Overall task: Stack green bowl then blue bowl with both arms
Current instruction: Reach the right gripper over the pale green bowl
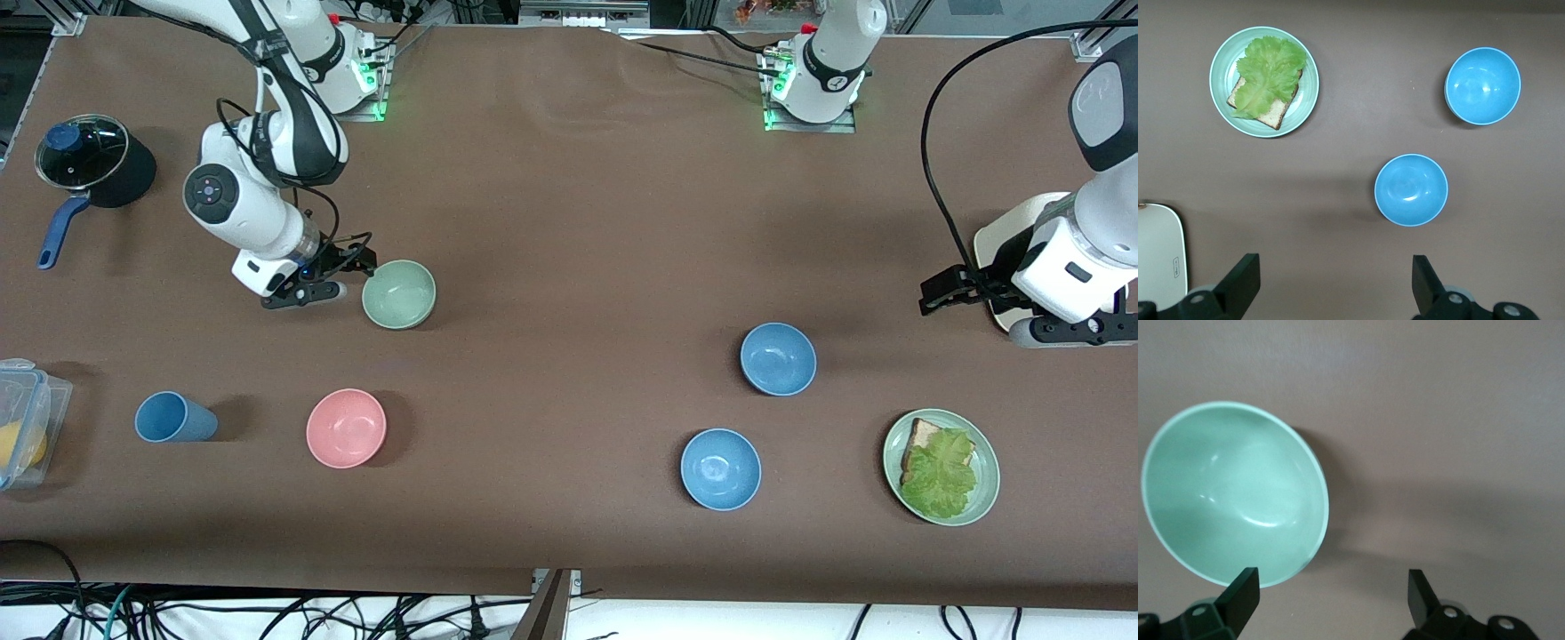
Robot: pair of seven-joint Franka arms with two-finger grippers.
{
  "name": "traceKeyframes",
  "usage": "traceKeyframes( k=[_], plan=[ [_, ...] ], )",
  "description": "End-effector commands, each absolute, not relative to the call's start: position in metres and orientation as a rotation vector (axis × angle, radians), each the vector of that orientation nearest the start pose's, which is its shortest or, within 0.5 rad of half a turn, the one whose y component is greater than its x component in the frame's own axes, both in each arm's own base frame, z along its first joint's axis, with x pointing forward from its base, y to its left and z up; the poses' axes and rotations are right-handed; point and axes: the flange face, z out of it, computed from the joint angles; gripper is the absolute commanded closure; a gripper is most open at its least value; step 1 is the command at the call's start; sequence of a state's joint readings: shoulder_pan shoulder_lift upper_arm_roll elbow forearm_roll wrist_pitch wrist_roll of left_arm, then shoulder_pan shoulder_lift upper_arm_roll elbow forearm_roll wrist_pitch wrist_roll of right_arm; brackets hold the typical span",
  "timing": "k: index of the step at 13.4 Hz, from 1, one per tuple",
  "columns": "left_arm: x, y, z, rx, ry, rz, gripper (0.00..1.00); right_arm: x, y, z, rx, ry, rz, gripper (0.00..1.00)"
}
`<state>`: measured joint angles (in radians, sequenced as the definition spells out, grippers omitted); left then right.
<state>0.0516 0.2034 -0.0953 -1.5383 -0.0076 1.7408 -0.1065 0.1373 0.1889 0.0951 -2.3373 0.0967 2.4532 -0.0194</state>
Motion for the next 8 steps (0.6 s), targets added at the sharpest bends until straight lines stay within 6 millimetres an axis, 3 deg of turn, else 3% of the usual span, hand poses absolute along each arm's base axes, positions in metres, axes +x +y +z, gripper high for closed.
traceKeyframes(
  k=[1, 5, 7, 8],
  plan=[
    [0.623, -0.024, 0.538, -3.149, -0.107, -0.003, 0.00, 0.492, 0.120, 0.242, -3.043, -0.240, 0.083, 0.05],
    [0.622, -0.024, 0.538, -3.148, -0.107, 0.007, 0.00, 0.494, 0.138, 0.210, -3.027, -0.249, 0.023, 0.18],
    [0.628, -0.026, 0.541, -3.156, -0.106, -0.031, 0.00, 0.495, 0.138, 0.203, -3.026, -0.245, 0.011, 0.36],
    [0.631, -0.028, 0.537, -3.155, -0.098, -0.043, 0.00, 0.495, 0.139, 0.203, -3.026, -0.248, 0.011, 0.49]
  ],
)
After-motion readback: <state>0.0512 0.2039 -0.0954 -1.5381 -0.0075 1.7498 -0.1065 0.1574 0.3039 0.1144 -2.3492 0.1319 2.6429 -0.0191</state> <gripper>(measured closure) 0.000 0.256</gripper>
